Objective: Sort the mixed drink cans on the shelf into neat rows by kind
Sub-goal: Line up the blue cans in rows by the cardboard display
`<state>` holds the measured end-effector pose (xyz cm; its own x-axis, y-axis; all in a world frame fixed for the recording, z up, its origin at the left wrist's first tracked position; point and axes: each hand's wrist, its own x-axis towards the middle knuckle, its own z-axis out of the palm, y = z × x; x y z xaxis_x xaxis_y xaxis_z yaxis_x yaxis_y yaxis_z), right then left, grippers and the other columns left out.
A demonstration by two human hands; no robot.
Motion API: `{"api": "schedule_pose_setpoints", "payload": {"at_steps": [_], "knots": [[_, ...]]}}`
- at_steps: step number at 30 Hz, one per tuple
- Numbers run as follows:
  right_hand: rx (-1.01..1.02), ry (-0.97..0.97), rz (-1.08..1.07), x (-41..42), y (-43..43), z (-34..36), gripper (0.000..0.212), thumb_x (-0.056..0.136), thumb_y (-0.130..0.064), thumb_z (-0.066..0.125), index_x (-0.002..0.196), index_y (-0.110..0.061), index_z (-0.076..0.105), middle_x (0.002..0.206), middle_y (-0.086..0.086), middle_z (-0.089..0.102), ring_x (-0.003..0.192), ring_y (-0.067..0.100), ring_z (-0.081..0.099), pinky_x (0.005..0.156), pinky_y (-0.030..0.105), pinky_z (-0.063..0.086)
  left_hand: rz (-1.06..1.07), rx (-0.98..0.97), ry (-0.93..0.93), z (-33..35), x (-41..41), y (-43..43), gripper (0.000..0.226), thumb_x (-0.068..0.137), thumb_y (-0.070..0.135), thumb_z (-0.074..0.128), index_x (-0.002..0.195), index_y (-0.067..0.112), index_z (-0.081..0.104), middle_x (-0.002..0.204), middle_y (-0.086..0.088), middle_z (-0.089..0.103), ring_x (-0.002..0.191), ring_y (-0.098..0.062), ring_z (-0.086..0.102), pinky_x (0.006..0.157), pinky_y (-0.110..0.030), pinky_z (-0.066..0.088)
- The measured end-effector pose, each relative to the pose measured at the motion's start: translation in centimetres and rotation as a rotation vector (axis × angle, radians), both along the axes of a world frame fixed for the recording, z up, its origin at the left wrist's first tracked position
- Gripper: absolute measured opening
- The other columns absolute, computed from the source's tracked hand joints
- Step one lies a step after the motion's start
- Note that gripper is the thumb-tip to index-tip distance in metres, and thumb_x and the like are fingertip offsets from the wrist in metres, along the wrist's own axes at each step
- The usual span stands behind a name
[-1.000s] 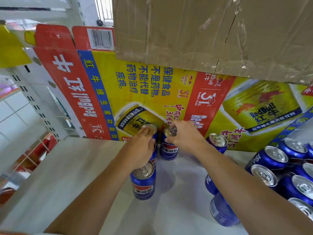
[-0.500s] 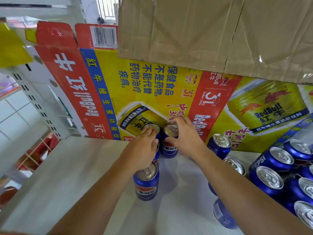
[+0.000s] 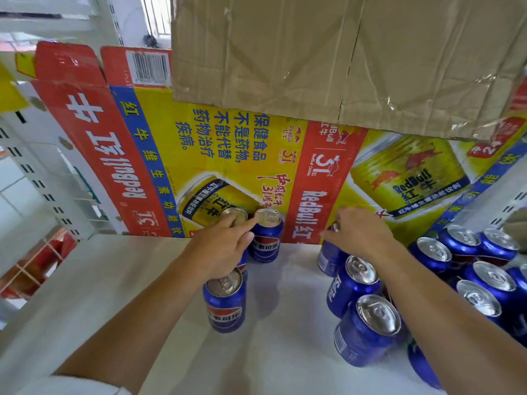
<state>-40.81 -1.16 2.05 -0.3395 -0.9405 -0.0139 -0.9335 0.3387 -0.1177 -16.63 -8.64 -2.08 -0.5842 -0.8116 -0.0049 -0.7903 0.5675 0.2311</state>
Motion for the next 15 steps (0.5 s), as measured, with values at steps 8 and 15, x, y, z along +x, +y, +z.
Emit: {"api": "schedule_pose_setpoints", "payload": {"at_steps": [8, 15], "knots": [[-0.042, -0.203, 0.156, 0.5, 1.1, 0.0, 0.046, 0.080, -0.016, 0.072, 0.123, -0.022, 0.056, 0.125, -0.003, 0.061, 0.109, 0.019, 0.057, 0.091, 0.033, 0.049, 0.008, 0.007, 0.010, 1.9, -1.2, 0.1, 0.046, 0.104, 0.039, 0.029, 0.150, 0.034, 0.028, 0.154, -0.002, 0.029, 0.137, -0.024, 0.034, 0.106, -0.041, 0.036], [0.129, -0.338, 0.375, 2.1, 1.4, 0.0, 0.058, 0.077, 0.002, 0.059, 0.123, -0.033, 0.054, 0.128, -0.011, 0.057, 0.119, 0.013, 0.052, 0.098, 0.034, 0.046, -0.010, 0.087, 0.118, -0.1, -1.4, -0.1, 0.048, 0.105, 0.031, 0.031, 0.152, 0.030, 0.024, 0.161, -0.007, 0.013, 0.149, -0.020, 0.004, 0.118, -0.038, 0.015]]}}
